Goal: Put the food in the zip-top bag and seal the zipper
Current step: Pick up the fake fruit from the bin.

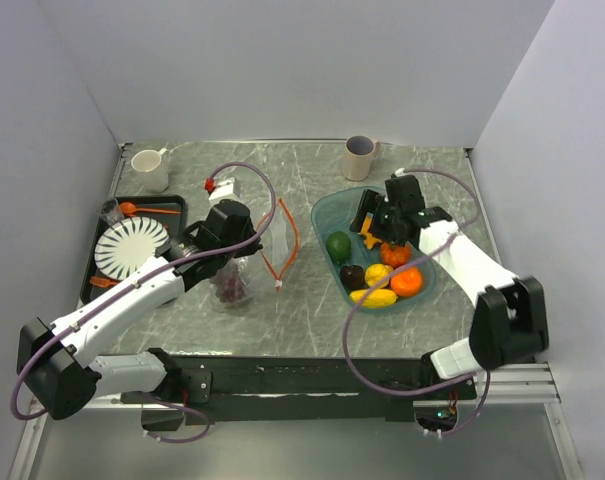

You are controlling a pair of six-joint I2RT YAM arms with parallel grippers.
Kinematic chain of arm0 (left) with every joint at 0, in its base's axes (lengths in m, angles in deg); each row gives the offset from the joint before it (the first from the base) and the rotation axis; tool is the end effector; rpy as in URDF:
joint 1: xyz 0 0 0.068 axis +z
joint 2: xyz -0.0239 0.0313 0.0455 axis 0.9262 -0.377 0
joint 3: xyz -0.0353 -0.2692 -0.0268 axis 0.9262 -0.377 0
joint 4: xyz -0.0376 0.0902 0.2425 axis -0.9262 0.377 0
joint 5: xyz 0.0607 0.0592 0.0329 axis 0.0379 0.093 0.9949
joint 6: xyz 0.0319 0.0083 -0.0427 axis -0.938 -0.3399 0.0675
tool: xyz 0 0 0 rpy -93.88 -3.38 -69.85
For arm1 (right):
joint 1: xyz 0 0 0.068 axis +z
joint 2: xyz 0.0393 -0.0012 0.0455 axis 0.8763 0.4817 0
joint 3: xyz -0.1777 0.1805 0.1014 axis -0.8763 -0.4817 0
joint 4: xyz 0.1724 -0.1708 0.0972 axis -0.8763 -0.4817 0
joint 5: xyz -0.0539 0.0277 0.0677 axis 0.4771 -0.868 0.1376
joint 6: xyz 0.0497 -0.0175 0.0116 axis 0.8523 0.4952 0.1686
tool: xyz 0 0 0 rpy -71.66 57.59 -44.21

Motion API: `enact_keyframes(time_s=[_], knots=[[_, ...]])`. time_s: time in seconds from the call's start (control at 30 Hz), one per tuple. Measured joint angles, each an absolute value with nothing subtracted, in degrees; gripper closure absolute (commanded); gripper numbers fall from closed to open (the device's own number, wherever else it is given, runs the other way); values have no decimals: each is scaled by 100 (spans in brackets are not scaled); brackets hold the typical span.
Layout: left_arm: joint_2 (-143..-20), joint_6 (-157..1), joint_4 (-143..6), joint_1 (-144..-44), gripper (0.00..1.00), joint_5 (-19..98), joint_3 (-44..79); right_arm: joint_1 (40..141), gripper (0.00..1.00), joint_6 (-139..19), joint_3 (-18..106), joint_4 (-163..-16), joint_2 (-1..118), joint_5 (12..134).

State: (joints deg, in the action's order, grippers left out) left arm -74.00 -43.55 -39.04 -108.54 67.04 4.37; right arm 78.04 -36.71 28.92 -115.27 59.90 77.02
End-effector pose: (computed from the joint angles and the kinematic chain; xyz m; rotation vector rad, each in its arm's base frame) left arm 0.2049 -0.1606 0.3142 -0.2819 2.1885 -0.4877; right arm 0.2940 0.0910 0.2569 0.2614 2.4472 0.4365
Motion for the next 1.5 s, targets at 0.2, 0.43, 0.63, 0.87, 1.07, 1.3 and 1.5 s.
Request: enact_keyframes(time_s=[0.2, 0.43, 0.63, 0.87, 1.07, 1.3, 1.5], knots=[[-7407, -4388, -3902, -10854, 99, 6649, 437, 7783, 0, -3619, 2934, -11625, 6453, 7719], [-7407, -4390, -3904, -10854, 99, 6607, 437, 7783, 0, -2790, 2955, -11223, 6516, 7746], [-7407, -4403, -3906, -10854, 99, 6577, 437, 7783, 0, -2074, 2955, -11013, 6707, 7949], [-7407, -4401, -3935, -10854, 99, 6535, 419, 7783, 0, -1424, 2925, -10972, 7026, 8176], [-7407, -4401, -3974, -10854, 99, 6518, 378, 7783, 0, -1138, 2931, -11099, 7218, 8530], [-7407, -4401, -4011, -10854, 99, 6500, 376, 7793, 0, -1038, 3187, -11221, 7736, 8808], [-7407, -4397, -4009, -10854, 99, 6496, 376, 7793, 20, -1018, 3229, -11083, 7850, 8926]])
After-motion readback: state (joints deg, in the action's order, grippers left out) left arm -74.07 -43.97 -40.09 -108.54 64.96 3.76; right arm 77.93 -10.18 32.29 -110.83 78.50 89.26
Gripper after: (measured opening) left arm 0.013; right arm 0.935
